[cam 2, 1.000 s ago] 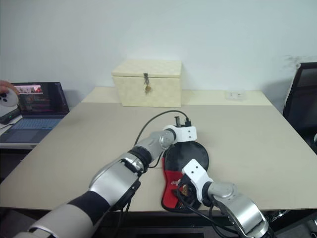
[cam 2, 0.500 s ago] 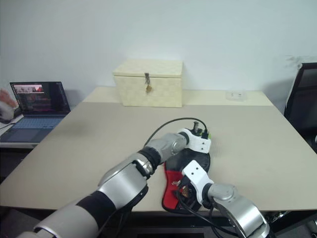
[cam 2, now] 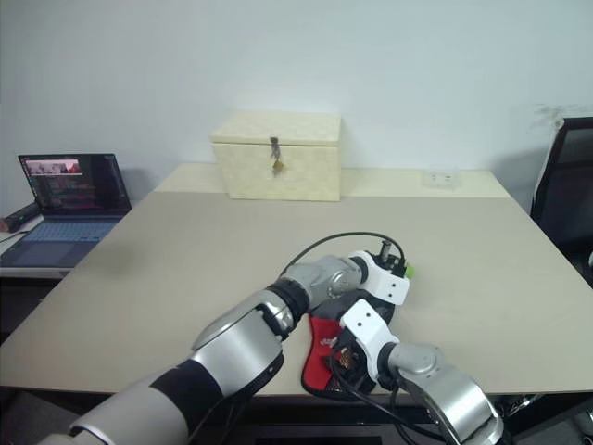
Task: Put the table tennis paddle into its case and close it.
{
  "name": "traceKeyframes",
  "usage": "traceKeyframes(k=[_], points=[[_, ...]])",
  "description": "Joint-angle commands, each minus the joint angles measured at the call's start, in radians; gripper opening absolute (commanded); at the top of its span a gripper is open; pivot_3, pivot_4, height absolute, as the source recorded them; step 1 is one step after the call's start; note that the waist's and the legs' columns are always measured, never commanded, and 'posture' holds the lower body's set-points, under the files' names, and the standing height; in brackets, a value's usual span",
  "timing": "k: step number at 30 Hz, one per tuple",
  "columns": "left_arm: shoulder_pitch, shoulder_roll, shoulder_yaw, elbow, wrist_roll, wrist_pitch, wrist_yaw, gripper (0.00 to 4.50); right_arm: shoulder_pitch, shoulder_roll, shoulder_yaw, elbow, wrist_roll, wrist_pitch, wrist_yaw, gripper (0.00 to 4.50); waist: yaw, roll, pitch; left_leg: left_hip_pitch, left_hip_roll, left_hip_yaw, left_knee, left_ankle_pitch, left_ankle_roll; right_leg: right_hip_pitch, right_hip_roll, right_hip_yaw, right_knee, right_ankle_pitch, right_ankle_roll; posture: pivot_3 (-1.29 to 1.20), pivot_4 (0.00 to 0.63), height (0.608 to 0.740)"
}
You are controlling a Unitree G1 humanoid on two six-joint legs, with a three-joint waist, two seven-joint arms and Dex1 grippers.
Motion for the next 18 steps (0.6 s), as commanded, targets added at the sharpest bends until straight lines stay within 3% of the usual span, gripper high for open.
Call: traceKeyframes(k=[1, 7, 15, 18], points=[[-0.009, -0.05, 0.007, -0.064, -0.028, -0.078, -0.008, 0.04, 0.025, 0.002, 0.081, 0.099, 0.03, 0.069, 0.044, 4.5, 0.0, 0.0, 0.0, 0.0, 0.0, 0.0, 0.0, 0.0, 0.0, 0.0, 0.0, 0.0, 0.0, 0.0, 0.0, 0.0, 0.15, 0.74], [0.032, -0.064, 0.018, -0.067, -0.047, -0.128, -0.072, 0.04, 0.0, 0.008, 0.085, 0.124, 0.024, 0.059, 0.057, 4.5, -0.002, 0.0, -0.004, 0.004, 0.0, 0.002, 0.0, 0.0, 0.0, 0.002, 0.0, 0.001, 0.0, 0.0, 0.0, 0.0, 0.15, 0.74], [0.046, -0.053, 0.088, -0.063, -0.131, -0.051, -0.174, 0.04, -0.008, 0.012, 0.088, 0.136, 0.018, 0.053, 0.065, 4.5, -0.007, 0.001, -0.007, 0.007, 0.001, 0.003, 0.0, 0.0, 0.0, 0.005, 0.001, 0.002, 0.001, 0.0, 0.0, 0.0, 0.15, 0.74], [0.042, -0.041, 0.18, -0.066, -0.22, 0.015, -0.211, 1.04, -0.01, 0.011, 0.091, 0.142, 0.016, 0.046, 0.069, 4.5, -0.01, 0.001, -0.007, 0.008, 0.001, 0.004, -0.001, 0.0, 0.0, 0.006, 0.001, 0.003, 0.0, 0.0, 0.0, 0.0, 0.15, 0.74]])
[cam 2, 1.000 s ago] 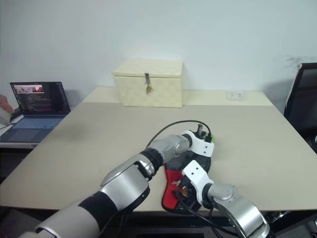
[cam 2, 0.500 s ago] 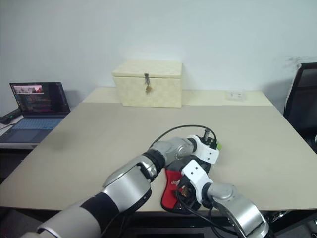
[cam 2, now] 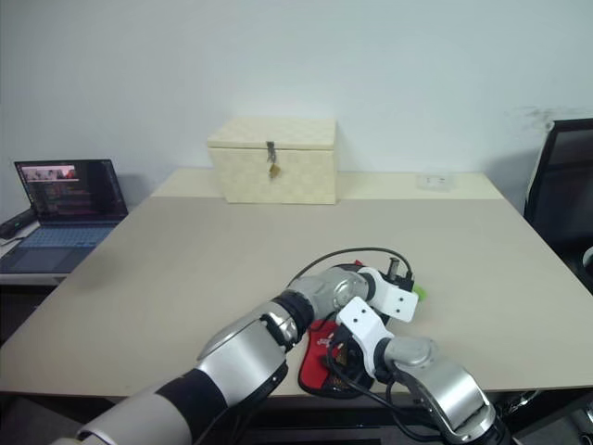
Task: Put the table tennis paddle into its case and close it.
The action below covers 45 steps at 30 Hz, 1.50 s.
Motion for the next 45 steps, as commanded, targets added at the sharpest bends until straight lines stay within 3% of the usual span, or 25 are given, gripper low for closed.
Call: traceKeyframes(k=[1, 5, 18, 21, 24, 25, 34, 39, 45], points=[[-0.015, 0.0, 0.125, -0.049, -0.13, 0.079, -0.05, 1.4, 0.04, -0.001, 0.078, 0.08, 0.015, 0.04, 0.031, 4.5, -0.002, 0.0, 0.0, 0.001, 0.0, 0.0, 0.0, 0.0, 0.0, 0.001, 0.0, 0.0, 0.0, 0.0, 0.0, 0.0, 0.15, 0.74], [-0.008, 0.022, 0.239, -0.057, -0.24, 0.149, -0.132, 2.75, 0.036, -0.001, 0.076, 0.094, 0.014, 0.03, 0.033, 4.5, -0.006, 0.0, 0.0, 0.004, 0.0, 0.0, -0.001, 0.0, 0.0, 0.004, 0.0, 0.0, -0.001, 0.0, 0.0, 0.0, 0.15, 0.74], [0.071, 0.115, 0.344, -0.092, -0.38, 0.123, -0.436, 2.75, 0.009, 0.022, 0.065, 0.164, 0.005, -0.01, 0.051, 4.5, -0.019, -0.001, -0.003, 0.01, 0.001, 0.0, -0.001, 0.0, 0.0, 0.009, 0.001, 0.0, -0.001, 0.0, 0.0, 0.0, 0.15, 0.74], [0.069, 0.106, 0.35, -0.094, -0.395, 0.133, -0.438, 3.36, 0.007, 0.029, 0.07, 0.171, 0.004, -0.016, 0.052, 4.5, -0.019, -0.002, -0.004, 0.011, 0.001, 0.0, -0.001, 0.0, 0.0, 0.01, 0.001, 0.0, -0.001, 0.0, 0.0, 0.0, 0.15, 0.74], [0.051, 0.093, 0.334, -0.096, -0.391, 0.118, -0.463, 4.41, 0.001, 0.037, 0.072, 0.179, 0.004, -0.017, 0.053, 4.5, -0.02, -0.002, -0.004, 0.011, 0.002, 0.001, -0.001, 0.0, 0.0, 0.01, 0.001, 0.001, -0.001, 0.0, 0.0, 0.0, 0.15, 0.74], [0.035, 0.09, 0.321, -0.094, -0.38, 0.113, -0.482, 4.49, -0.001, 0.039, 0.071, 0.18, 0.005, -0.016, 0.054, 4.5, -0.021, -0.002, -0.004, 0.011, 0.002, 0.001, -0.001, 0.0, 0.0, 0.01, 0.001, 0.001, -0.001, 0.0, 0.0, 0.0, 0.15, 0.74], [-0.093, 0.055, 0.293, -0.081, -0.356, 0.103, -0.548, 4.49, -0.006, 0.058, 0.065, 0.191, 0.005, -0.009, 0.049, 4.5, -0.028, -0.003, -0.006, 0.011, 0.003, 0.001, -0.002, 0.0, 0.0, 0.01, 0.003, 0.002, -0.002, 0.0, 0.0, 0.0, 0.15, 0.74], [-0.1, 0.067, 0.295, -0.076, -0.367, 0.133, -0.718, 4.49, -0.001, 0.065, 0.05, 0.184, 0.013, 0.008, 0.048, 4.5, -0.04, -0.003, -0.006, 0.011, 0.003, 0.002, -0.004, 0.0, 0.0, 0.009, 0.004, 0.003, -0.002, 0.0, 0.0, 0.0, 0.15, 0.74], [-0.095, 0.105, 0.379, -0.088, -0.447, 0.17, -0.744, 4.49, -0.003, 0.065, 0.041, 0.181, 0.019, 0.01, 0.049, 4.5, -0.043, -0.003, -0.006, 0.011, 0.003, 0.002, -0.009, 0.0, 0.0, 0.008, 0.004, 0.003, -0.005, 0.0, 0.0, 0.0, 0.15, 0.74]])
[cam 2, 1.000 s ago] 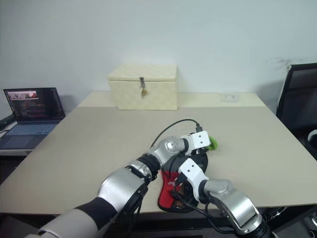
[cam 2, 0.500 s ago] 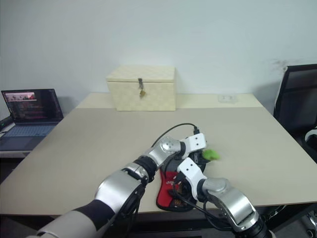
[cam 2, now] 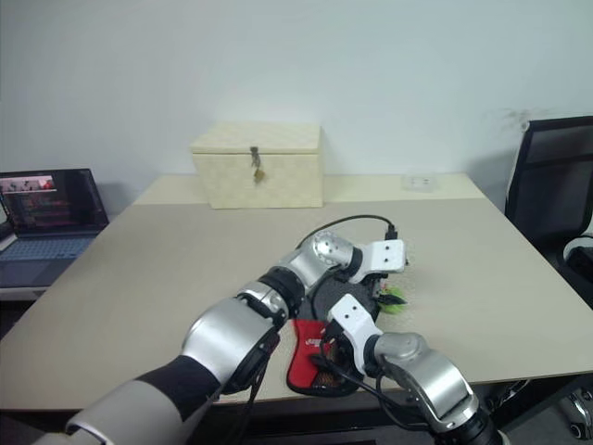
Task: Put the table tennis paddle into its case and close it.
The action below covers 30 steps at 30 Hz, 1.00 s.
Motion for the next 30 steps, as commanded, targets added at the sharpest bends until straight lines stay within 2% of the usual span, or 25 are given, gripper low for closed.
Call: traceKeyframes(k=[1, 8, 11, 16, 20, 24, 30], points=[[-0.014, 0.032, 0.07, -0.03, -0.073, 0.014, -0.011, 4.49, 0.033, 0.001, 0.035, 0.072, 0.013, 0.059, 0.01, 4.5, 0.0, 0.0, 0.0, 0.0, 0.0, 0.0, 0.0, 0.0, 0.0, 0.0, 0.0, 0.0, 0.0, 0.0, 0.0, 0.0, 0.15, 0.74], [0.052, 0.202, 0.127, -0.045, -0.118, 0.021, -0.024, 4.49, 0.004, -0.021, -0.016, 0.014, 0.055, 0.064, 0.049, 4.5, -0.003, 0.0, 0.001, 0.001, 0.001, 0.001, -0.004, 0.0, 0.0, -0.001, 0.0, 0.001, -0.001, 0.0, 0.0, 0.0, 0.15, 0.74], [0.091, 0.271, 0.174, -0.059, -0.163, 0.033, -0.033, 4.49, -0.018, -0.018, -0.079, -0.03, 0.104, 0.103, 0.059, 4.5, 0.002, 0.0, 0.001, -0.005, 0.001, -0.001, -0.004, 0.0, 0.0, -0.006, 0.0, -0.001, -0.001, 0.0, 0.0, 0.0, 0.15, 0.74], [0.19, 0.336, 0.241, -0.112, -0.268, 0.05, -0.207, 4.49, -0.062, -0.06, -0.172, -0.112, 0.166, 0.166, 0.078, 4.5, 0.022, 0.0, 0.002, -0.013, 0.0, -0.001, -0.004, 0.0, 0.0, -0.014, -0.004, -0.002, 0.001, 0.001, -0.002, 0.0, 0.15, 0.74], [0.283, 0.331, 0.218, -0.165, -0.28, 0.052, -0.274, 4.49, -0.104, -0.134, -0.253, -0.172, 0.238, 0.211, 0.126, 4.5, 0.031, 0.001, 0.003, -0.015, 0.0, -0.002, -0.003, 0.0, 0.0, -0.015, -0.006, -0.003, 0.0, 0.002, -0.003, 0.0, 0.15, 0.74], [0.336, 0.288, 0.199, -0.186, -0.28, 0.059, -0.262, 4.49, -0.148, -0.239, -0.314, -0.191, 0.306, 0.211, 0.2, 4.5, 0.04, 0.0, 0.004, -0.017, -0.002, -0.004, -0.003, 0.0, 0.0, -0.015, -0.006, -0.004, -0.001, 0.002, -0.003, 0.0, 0.15, 0.74], [0.354, 0.245, 0.153, -0.168, -0.238, 0.032, -0.198, 4.49, -0.175, -0.386, -0.326, -0.108, 0.257, 0.1, 0.235, 4.5, 0.05, 0.0, 0.005, -0.018, -0.004, -0.003, -0.003, 0.0, 0.0, -0.015, -0.005, -0.005, -0.003, 0.001, -0.002, 0.0, 0.15, 0.74]])
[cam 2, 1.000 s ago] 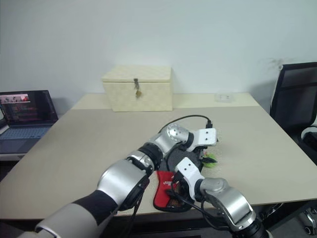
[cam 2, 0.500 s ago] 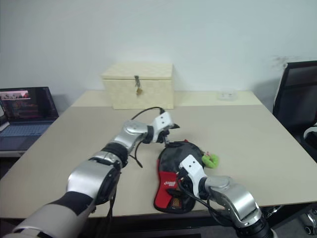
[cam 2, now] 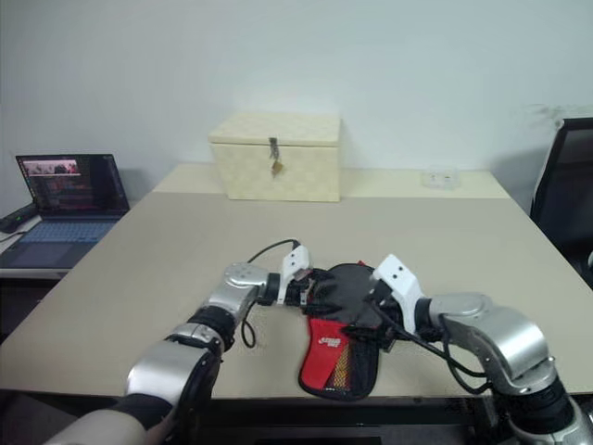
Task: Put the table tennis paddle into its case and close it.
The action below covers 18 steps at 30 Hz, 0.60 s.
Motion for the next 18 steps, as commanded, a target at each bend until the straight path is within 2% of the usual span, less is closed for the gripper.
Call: traceKeyframes(k=[1, 4, 7, 18], points=[[0.0, -0.013, -0.02, -0.013, 0.011, -0.018, 0.034, 4.49, -0.011, -0.056, -0.028, 0.036, -0.037, -0.083, 0.008, 4.5, -0.001, 0.0, 0.0, 0.0, 0.0, 0.0, 0.0, 0.0, 0.0, 0.0, 0.0, 0.0, 0.0, 0.0, 0.0, 0.0, 0.15, 0.74], [-0.008, -0.027, -0.036, 0.004, 0.023, -0.018, 0.066, 4.49, 0.029, -0.138, -0.002, 0.111, -0.114, -0.199, 0.025, 4.5, 0.0, 0.0, 0.0, 0.0, 0.0, 0.0, 0.0, 0.0, 0.0, 0.0, 0.001, 0.0, 0.0, 0.0, 0.0, 0.0, 0.15, 0.74], [-0.009, -0.036, -0.048, 0.013, 0.031, -0.02, 0.083, 4.49, 0.036, -0.155, 0.037, 0.201, -0.197, -0.293, -0.003, 4.5, -0.001, 0.0, 0.0, 0.0, 0.0, 0.001, 0.0, 0.0, 0.0, 0.0, 0.001, 0.0, 0.0, 0.0, 0.0, 0.0, 0.15, 0.74], [-0.01, -0.05, -0.054, 0.015, 0.027, -0.02, 0.09, 4.49, 0.03, -0.017, 0.164, 0.34, -0.336, -0.401, -0.068, 4.5, -0.001, 0.0, 0.0, 0.001, 0.0, 0.001, 0.001, 0.0, 0.0, 0.0, 0.002, 0.001, 0.002, 0.0, 0.0, 0.0, 0.15, 0.74]])
